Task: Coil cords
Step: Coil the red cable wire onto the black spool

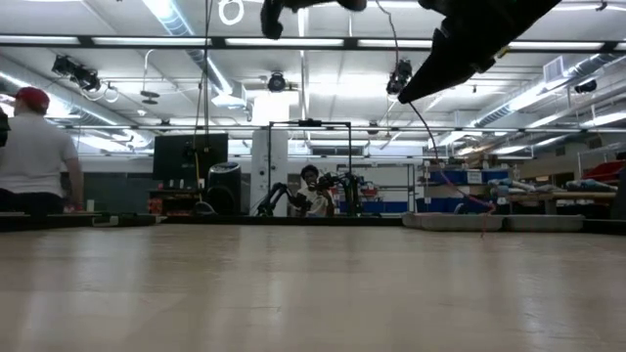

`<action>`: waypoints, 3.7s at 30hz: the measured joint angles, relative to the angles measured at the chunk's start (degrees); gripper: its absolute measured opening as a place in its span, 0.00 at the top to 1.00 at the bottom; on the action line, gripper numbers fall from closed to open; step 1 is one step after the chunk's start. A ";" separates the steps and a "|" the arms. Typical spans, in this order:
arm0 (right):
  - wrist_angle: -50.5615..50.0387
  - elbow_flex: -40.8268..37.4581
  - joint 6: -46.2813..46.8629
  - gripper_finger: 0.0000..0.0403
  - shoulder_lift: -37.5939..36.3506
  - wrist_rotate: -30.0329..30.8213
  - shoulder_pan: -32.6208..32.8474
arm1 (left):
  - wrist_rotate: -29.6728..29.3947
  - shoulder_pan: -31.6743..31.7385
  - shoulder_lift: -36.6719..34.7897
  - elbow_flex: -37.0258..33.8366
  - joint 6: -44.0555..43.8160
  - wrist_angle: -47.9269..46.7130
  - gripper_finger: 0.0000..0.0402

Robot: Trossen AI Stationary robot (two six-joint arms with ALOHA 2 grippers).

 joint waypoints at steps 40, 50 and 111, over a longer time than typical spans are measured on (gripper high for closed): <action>-13.93 27.33 -0.31 0.84 19.71 -15.95 2.51 | -3.21 0.33 9.41 -19.66 -18.34 24.08 0.99; -25.58 27.39 12.08 0.73 16.61 -22.42 10.05 | -1.22 0.34 9.41 -19.66 -17.85 24.46 0.99; -37.92 27.26 -48.13 0.89 23.86 0.67 -0.01 | 6.89 -0.32 9.37 -19.59 -22.06 29.45 0.99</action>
